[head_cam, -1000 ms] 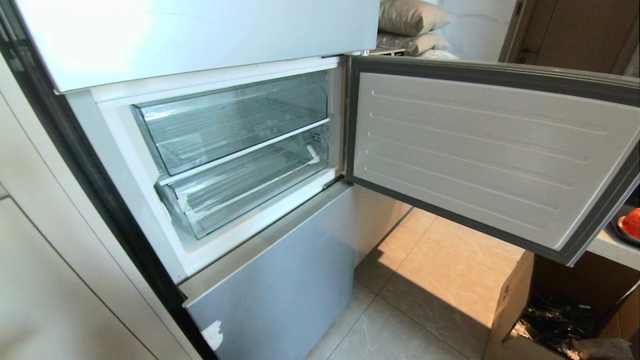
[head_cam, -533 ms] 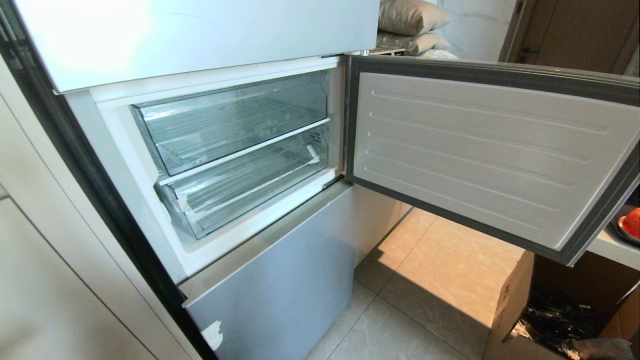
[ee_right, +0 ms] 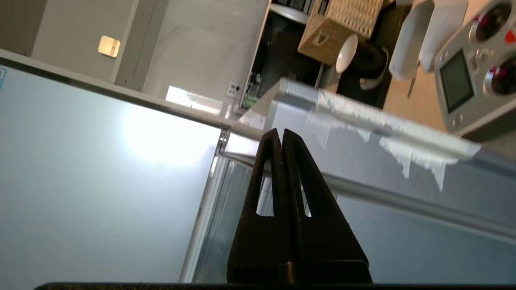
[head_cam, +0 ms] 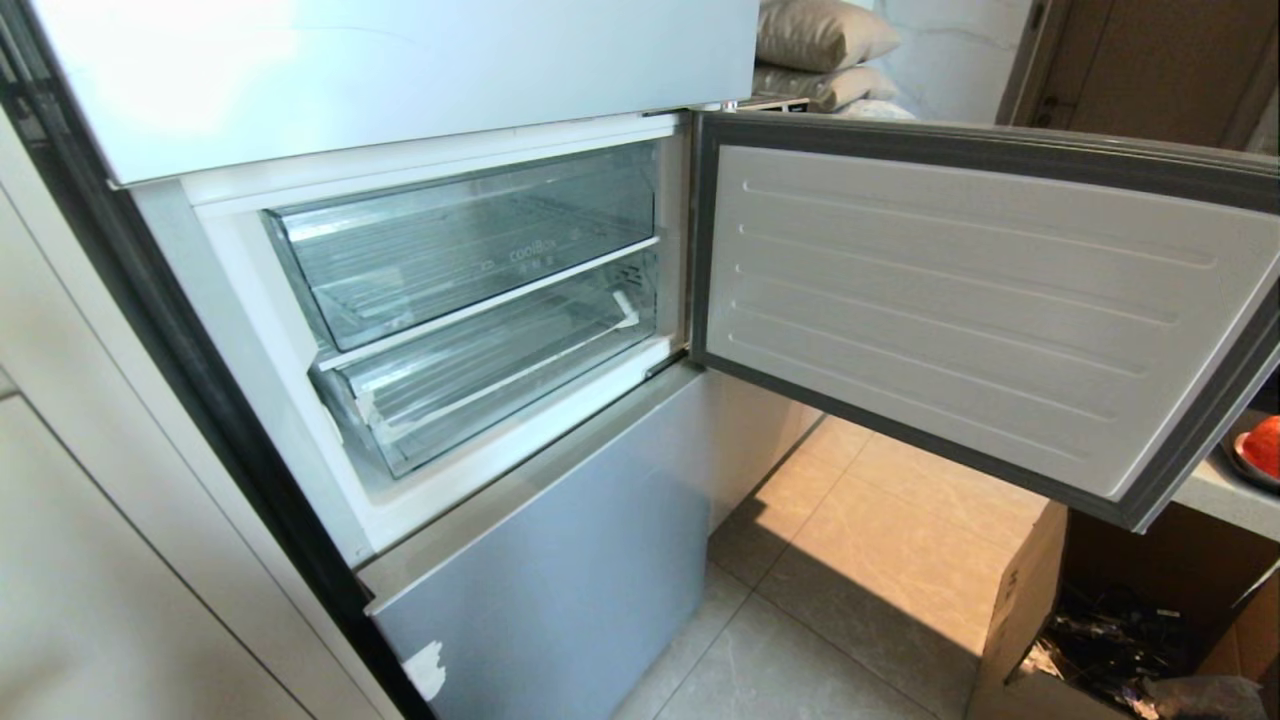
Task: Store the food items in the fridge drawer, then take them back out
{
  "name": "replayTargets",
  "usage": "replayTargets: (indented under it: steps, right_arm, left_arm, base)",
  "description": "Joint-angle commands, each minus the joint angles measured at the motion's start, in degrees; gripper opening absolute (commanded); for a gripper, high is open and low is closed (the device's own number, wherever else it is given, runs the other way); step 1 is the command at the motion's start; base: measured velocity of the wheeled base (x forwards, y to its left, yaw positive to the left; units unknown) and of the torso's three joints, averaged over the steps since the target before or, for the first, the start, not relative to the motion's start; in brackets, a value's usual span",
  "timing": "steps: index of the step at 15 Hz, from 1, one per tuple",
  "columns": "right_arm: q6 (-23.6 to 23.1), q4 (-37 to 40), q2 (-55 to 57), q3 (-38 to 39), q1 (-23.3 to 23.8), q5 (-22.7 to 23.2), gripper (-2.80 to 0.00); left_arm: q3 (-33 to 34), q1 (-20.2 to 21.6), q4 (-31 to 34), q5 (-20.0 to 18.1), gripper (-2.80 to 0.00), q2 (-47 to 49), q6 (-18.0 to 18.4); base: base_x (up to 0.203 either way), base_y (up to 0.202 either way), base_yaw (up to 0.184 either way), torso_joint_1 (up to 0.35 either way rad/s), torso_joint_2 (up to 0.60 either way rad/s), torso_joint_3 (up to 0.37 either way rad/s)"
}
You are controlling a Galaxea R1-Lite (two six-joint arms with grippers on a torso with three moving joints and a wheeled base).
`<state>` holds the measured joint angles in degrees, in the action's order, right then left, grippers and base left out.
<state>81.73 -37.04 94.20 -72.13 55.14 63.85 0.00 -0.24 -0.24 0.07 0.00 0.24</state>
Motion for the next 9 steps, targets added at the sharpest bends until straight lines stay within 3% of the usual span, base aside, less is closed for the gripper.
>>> replayTargets:
  steps: [1, 6, 9]
  right_arm:
    - [0.3, -3.3, 2.2, 0.1, 0.8, -2.0, -2.8]
    - [1.2, -17.8, 15.8, -1.2, -1.8, -7.6, -2.8]
    - [7.4, -20.2, 21.2, -5.0, -5.7, -8.3, -2.8]
  left_arm:
    - [0.0, 0.0, 0.0, 0.0, -2.8, 0.1, 0.0]
    - [0.0, 0.0, 0.0, 0.0, -2.8, 0.1, 0.0]
    - [0.0, 0.0, 0.0, 0.0, -2.8, 0.1, 0.0]
  base:
    - [0.0, 0.0, 0.0, 0.0, 0.0, 0.0]
    - [0.0, 0.0, 0.0, 0.0, 0.0, 0.0]
    - [0.0, 0.0, 0.0, 0.0, 0.0, 0.0]
